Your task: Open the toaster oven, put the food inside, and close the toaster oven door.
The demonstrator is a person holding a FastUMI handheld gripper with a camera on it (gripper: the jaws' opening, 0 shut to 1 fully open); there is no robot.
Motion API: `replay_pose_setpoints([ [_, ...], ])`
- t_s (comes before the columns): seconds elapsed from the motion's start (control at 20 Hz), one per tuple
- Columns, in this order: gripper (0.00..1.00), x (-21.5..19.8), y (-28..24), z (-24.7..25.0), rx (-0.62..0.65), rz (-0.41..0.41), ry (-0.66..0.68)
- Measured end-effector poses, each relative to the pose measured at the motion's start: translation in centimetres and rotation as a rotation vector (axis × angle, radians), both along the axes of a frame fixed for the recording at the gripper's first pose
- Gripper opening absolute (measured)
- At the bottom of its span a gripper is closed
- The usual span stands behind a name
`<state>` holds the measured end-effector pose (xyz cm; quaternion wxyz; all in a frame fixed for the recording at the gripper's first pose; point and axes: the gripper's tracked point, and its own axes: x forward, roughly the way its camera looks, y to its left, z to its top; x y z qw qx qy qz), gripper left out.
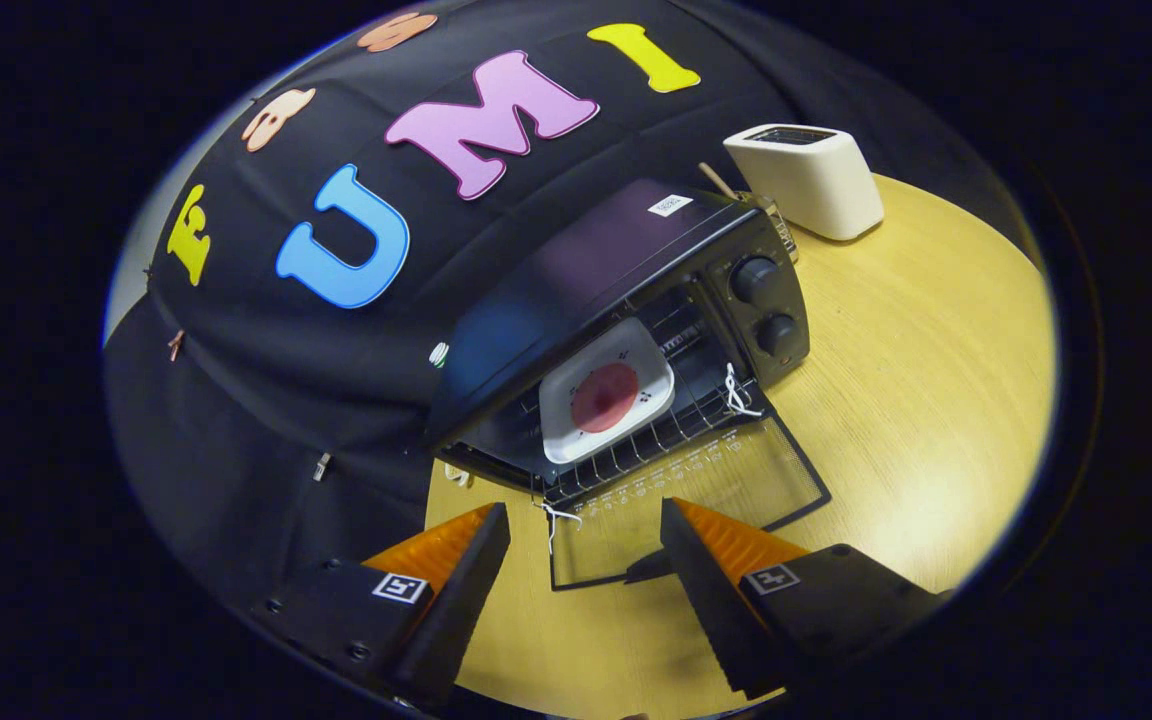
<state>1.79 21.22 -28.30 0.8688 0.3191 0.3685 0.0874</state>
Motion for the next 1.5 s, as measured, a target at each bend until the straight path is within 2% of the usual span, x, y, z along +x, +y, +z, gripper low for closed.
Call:
replay_pose_setpoints([
  [0.1,0.98,-1.0,-0.3,-0.5,-0.073,0.046,-0.019],
  [0.3,0.99,-3.7,0.2,-1.8,-0.252,0.189,-0.048],
  [0.45,0.99,-6.0,-0.2,-5.2,-0.414,0.293,0.001],
  [0.7,0.99,-7.7,-0.1,-11.2,-0.507,0.375,0.099],
  [0.85,0.99,-7.6,0.3,-13.6,-0.539,0.380,0.149],
  [1.15,0.99,-5.3,2.2,-15.8,-0.533,0.304,0.210],
  [1.3,0.99,-4.2,2.3,-16.0,-0.559,0.264,0.220],
  [1.5,0.98,-4.3,2.4,-16.0,-0.598,0.257,0.198],
])
